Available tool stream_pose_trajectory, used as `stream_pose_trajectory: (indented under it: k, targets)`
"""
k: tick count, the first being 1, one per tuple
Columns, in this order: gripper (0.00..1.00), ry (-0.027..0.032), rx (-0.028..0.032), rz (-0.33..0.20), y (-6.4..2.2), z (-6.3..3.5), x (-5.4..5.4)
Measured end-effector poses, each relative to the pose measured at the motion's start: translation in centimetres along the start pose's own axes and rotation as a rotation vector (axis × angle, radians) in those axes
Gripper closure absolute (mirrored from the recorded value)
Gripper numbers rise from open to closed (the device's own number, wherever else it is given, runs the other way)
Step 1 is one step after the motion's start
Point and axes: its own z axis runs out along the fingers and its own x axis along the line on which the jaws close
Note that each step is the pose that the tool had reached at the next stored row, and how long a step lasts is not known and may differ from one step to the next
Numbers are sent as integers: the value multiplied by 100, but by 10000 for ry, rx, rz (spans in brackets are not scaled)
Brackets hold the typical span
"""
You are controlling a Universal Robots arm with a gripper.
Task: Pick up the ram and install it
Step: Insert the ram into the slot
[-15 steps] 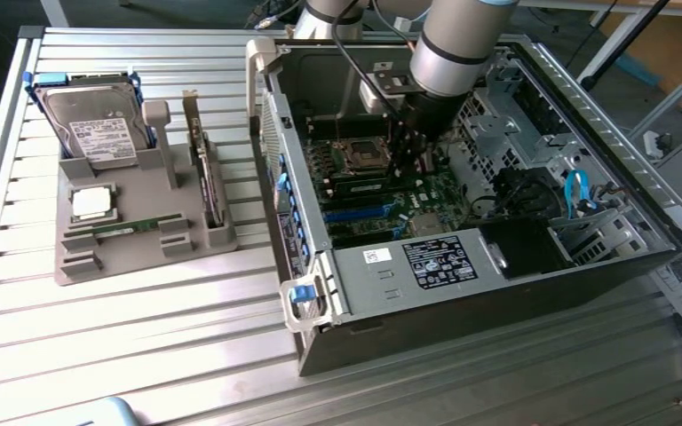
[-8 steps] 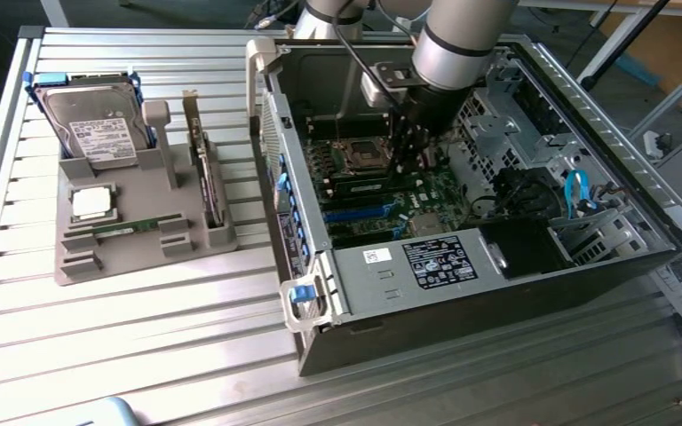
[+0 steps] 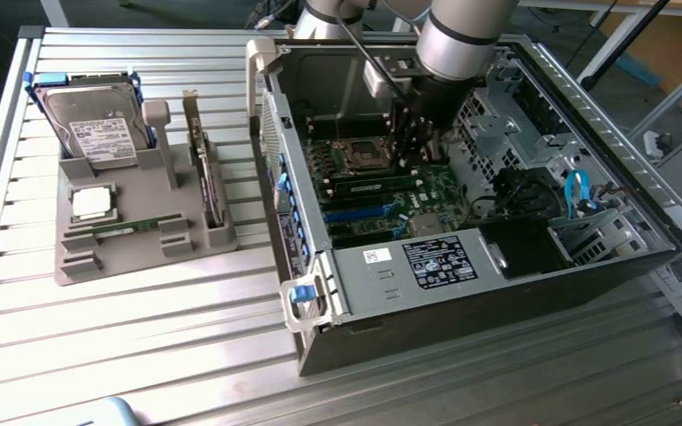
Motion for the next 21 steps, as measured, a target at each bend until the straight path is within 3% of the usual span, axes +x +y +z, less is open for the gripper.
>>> stream_pose_trajectory:
  k: [21]
  targets:
    - [81,9,0,1,-2,-322,2]
